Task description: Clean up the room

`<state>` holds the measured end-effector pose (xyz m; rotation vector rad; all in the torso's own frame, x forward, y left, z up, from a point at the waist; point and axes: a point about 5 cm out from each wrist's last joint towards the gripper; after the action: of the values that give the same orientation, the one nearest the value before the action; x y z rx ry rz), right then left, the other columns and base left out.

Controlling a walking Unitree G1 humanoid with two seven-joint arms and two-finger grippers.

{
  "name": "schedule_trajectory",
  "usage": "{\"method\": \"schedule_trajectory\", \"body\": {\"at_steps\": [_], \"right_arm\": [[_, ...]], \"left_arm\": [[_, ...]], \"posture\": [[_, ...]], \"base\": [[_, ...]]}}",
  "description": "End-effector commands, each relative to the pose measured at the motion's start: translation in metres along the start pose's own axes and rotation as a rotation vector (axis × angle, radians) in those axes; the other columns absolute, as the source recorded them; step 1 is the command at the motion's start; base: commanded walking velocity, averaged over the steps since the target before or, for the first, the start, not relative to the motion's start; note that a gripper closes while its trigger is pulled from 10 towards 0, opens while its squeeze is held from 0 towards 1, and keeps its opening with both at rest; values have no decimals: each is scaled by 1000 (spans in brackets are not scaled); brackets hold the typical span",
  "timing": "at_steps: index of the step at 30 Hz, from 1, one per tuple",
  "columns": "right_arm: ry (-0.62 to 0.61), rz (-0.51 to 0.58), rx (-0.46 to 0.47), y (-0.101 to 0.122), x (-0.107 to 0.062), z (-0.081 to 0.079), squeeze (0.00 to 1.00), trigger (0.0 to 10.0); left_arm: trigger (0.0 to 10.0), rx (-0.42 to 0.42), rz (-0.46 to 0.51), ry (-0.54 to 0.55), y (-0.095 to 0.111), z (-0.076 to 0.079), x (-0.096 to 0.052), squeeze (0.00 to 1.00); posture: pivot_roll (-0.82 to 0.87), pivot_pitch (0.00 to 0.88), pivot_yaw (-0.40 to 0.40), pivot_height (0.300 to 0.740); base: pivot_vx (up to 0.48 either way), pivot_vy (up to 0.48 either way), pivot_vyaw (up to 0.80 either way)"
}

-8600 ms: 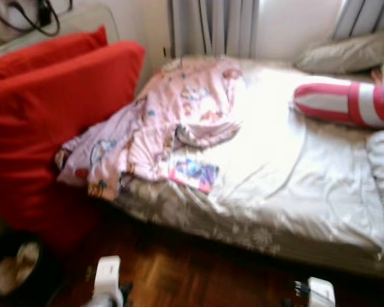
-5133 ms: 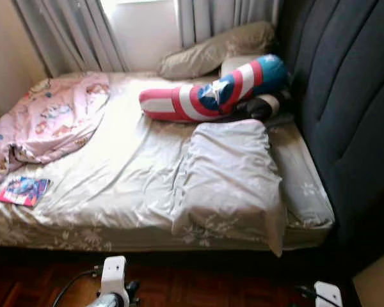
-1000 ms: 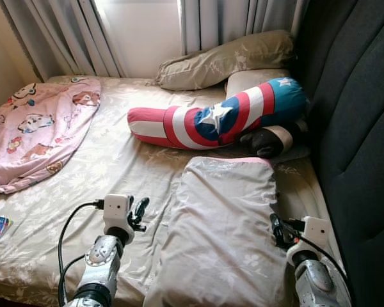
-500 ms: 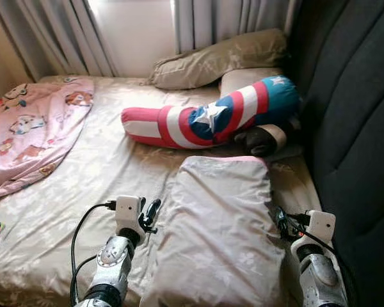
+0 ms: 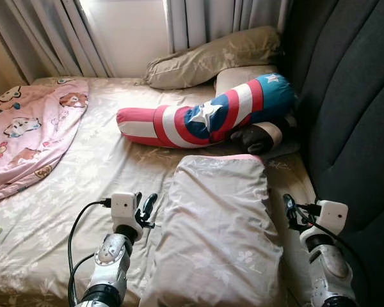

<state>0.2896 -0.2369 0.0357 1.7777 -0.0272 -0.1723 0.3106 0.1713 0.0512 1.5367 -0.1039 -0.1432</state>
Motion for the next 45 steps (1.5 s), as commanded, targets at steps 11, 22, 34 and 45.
{"method": "schedule_trajectory", "body": {"at_steps": [11,22,34,45], "right_arm": [[49,65,-33,35,26,-9,0,10000],[61,128,-4,37,22,-18,0,10000],[97,112,-27,30,13,-26,0,10000],[107,76,-27,22,7,-30,0,10000]], "left_arm": [[10000,-20,52,46,36,-14,30,0],[10000,0,67,49,33,-16,23,0],[10000,16,104,67,28,-17,7,0],[10000,25,106,75,28,-22,-2,0]], "posture": [[-81,4,45,740],[-68,44,18,740],[-31,95,-8,740],[-38,113,-2,671]], "base": [[0,0,0],[0,0,0],[0,0,0],[0,0,0]]}}
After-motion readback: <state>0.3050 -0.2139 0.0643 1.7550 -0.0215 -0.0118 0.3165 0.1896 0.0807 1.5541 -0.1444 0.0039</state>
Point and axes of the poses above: a point about 5 cm out from each wrist's last joint towards the gripper, its own x axis pointing out of the wrist towards the gripper, its own y axis along the axis of the wrist's last joint, z = x × y, and after that the axes turned 4 degrees about x, right-handed
